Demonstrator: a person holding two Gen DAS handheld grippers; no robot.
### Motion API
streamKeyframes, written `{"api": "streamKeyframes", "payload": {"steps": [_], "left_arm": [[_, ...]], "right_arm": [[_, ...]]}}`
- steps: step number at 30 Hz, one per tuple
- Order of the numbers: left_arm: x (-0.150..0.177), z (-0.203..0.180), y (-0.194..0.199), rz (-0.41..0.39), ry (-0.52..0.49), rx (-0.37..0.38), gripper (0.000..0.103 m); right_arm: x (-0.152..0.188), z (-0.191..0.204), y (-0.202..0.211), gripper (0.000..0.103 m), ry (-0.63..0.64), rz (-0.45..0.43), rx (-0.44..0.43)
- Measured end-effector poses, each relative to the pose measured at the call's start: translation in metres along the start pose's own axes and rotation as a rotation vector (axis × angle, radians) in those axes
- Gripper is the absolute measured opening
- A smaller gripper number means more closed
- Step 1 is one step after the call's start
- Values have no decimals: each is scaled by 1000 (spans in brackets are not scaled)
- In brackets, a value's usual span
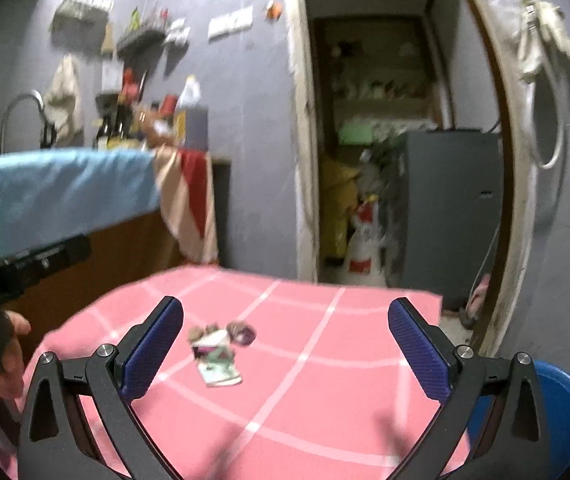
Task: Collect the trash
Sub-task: 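Move both grippers back over the table toward the green-white paper, then grasp the green-white paper with the right gripper while the left grasps a brown lump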
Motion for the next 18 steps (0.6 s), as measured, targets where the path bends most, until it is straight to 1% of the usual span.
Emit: {"api": "streamKeyframes", "payload": {"steps": [1,3,6,10,14,16,18], "left_arm": [[2,4,-4,19,5,-8,100],[4,11,-10,52,11,-24,100],[10,22,-22,109,15,-53,100],[15,33,-37,180,12,-106,100],[23,47,-54,271,26,-148,100],[26,53,-61,301,36,-159,100],[31,60,-67,339,52,-174,100]], "right_arm": [[0,3,-7,103,8,27,-3],[3,8,-24,103,24,109,-16],[9,11,-48,103,13,230,-60],[14,13,-75,103,2,356,-94],[19,15,-96,103,2,442,-128],[21,20,-106,98,27,485,-144],[22,27,-115,97,59,525,-156]]}}
Point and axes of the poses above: each gripper's, at about its wrist camera, not at the fingertips, and y roughly against the way its jaws point, z to its left, x to its underside, the point moved 4 cm from there along -y, roughly the way its jaws point, and after that the axes turned 11 degrees about z, right-handed, at the moved point
